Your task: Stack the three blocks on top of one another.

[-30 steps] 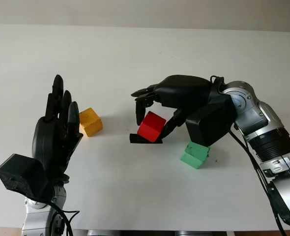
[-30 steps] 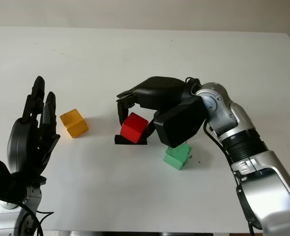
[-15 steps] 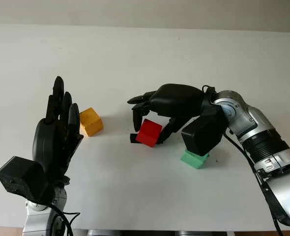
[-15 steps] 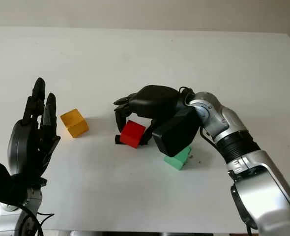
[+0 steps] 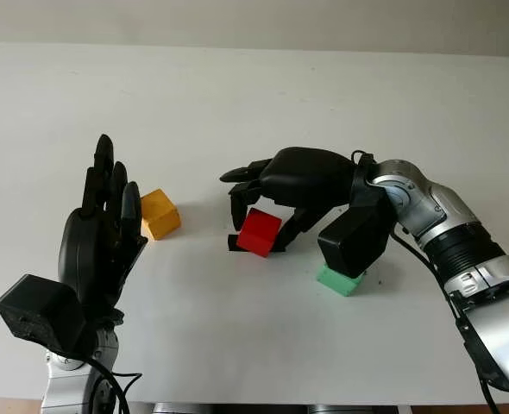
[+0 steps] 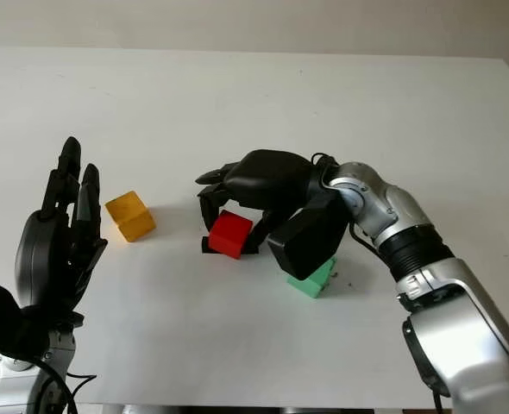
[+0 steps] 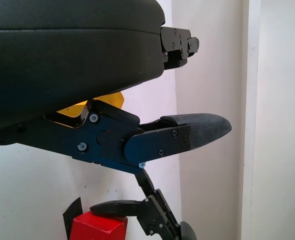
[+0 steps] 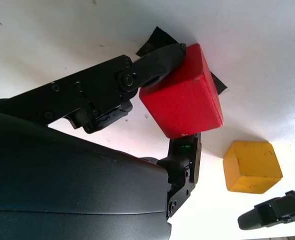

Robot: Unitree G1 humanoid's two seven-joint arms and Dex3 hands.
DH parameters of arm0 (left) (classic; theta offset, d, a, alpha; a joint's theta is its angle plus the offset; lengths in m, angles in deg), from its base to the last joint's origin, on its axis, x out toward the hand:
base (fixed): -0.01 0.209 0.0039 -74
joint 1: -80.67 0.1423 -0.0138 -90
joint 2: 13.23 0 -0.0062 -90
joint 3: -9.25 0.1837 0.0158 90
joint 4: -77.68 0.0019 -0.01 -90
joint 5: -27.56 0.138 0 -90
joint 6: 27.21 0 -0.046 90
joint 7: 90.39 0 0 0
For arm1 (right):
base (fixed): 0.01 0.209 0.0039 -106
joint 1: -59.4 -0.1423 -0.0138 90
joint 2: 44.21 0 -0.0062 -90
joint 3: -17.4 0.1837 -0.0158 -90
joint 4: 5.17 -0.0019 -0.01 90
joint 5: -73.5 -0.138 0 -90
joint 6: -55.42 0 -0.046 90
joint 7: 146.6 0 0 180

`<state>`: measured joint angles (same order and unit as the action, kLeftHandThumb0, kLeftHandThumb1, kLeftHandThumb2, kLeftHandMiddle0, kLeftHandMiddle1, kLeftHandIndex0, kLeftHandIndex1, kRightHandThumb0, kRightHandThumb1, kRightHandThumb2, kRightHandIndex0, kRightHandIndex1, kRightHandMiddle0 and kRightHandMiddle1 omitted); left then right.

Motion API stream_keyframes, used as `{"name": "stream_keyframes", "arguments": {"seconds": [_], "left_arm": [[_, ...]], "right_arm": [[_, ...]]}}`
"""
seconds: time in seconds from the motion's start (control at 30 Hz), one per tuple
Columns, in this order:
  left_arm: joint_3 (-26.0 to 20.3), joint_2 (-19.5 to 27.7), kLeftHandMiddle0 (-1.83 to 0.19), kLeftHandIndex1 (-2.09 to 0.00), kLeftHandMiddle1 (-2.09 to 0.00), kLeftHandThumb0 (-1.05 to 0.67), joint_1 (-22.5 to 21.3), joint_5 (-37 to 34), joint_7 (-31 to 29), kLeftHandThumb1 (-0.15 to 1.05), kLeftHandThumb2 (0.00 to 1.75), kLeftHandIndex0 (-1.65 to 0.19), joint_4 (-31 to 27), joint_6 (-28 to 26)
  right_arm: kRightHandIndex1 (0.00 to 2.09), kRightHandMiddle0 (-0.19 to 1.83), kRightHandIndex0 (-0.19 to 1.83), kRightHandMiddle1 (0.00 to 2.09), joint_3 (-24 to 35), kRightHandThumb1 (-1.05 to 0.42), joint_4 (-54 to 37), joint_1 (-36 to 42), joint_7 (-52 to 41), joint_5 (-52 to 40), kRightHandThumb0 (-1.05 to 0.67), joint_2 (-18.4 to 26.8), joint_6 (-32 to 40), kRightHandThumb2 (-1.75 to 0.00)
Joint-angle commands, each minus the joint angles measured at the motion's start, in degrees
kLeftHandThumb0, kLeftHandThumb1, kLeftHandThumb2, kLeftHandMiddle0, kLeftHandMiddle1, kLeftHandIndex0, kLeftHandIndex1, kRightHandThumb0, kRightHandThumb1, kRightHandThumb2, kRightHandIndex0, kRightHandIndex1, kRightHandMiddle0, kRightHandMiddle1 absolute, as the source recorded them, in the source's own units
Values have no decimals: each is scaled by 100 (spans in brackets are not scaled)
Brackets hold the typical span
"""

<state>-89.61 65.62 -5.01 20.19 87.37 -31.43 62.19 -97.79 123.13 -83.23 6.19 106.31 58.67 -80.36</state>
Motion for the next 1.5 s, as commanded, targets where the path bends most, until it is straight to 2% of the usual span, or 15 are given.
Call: {"name": "stream_keyframes", "arguments": {"seconds": [0.0, 0.07, 0.1, 0.2, 0.53, 0.7, 0.87, 1.07, 1.17, 1.33, 1.47], "left_arm": [[23, -2, 7, -6, -5, -65, 37, 22, -7, 105, 57, 6, -88, 43], [25, -5, 7, -6, -5, -64, 31, 36, -4, 105, 58, 6, -76, 58], [25, -9, 7, -6, -5, -64, 27, 40, -3, 105, 58, 6, -71, 62], [28, -19, 6, -6, -5, -65, 18, 59, 7, 105, 57, 6, -68, 48], [18, -41, 7, -5, -5, -65, 26, 11, -7, 105, 57, 7, -45, 68], [-29, -19, 7, -5, -5, -65, 98, 45, 20, 105, 57, 6, -182, 5], [-80, -2, 3, -7, -7, -64, 122, 35, 53, 105, 57, 3, -268, -49], [-155, 79, 4, -6, -5, -64, 87, -32, -63, 105, 57, 4, -226, -29], [-238, 157, 5, -6, -5, -63, 32, -99, -167, 105, 57, 4, -104, 51], [-367, 305, 4, -6, -5, -64, -50, -158, -232, 105, 55, 3, -56, -25], [-405, 399, 4, -6, -5, -61, -113, -118, -232, 105, 55, 3, -65, -53]], "right_arm": [[3, 28, 19, 144, -80, -97, -12, -108, -41, 39, -46, -11, -52, -6], [3, 17, 16, 134, -91, -97, -14, -124, -93, 46, -46, 0, -44, -5], [3, 13, 13, 114, -95, -96, -8, -131, -110, 44, -47, 5, -49, -5], [4, 15, 7, 72, -114, -92, 35, -161, -182, -9, -52, 15, -90, -5], [1, -12, -18, 21, -41, -93, 57, -298, -886, -404, -66, 105, -83, -5], [0, -19, -19, 8, 270, -91, -227, -191, -1212, -854, -71, 334, 354, -5], [0, -19, -19, 1, 732, -87, -996, 172, -1404, -1262, -72, 719, 1095, -5], [0, -19, -19, 0, 1611, -87, -1861, 842, -1745, -2425, -79, 880, 2781, -5], [0, -18, -19, 1, 2211, -97, -2312, 1410, -1459, -3167, -79, 665, 3796, -9], [0, -17, -19, 4, 2745, -104, -3393, 2587, -259, -3517, -68, 10, 4864, -19], [1, -18, -19, 3, 2797, -105, -3956, 3376, 484, -3513, -71, -543, 4943, -42]]}}
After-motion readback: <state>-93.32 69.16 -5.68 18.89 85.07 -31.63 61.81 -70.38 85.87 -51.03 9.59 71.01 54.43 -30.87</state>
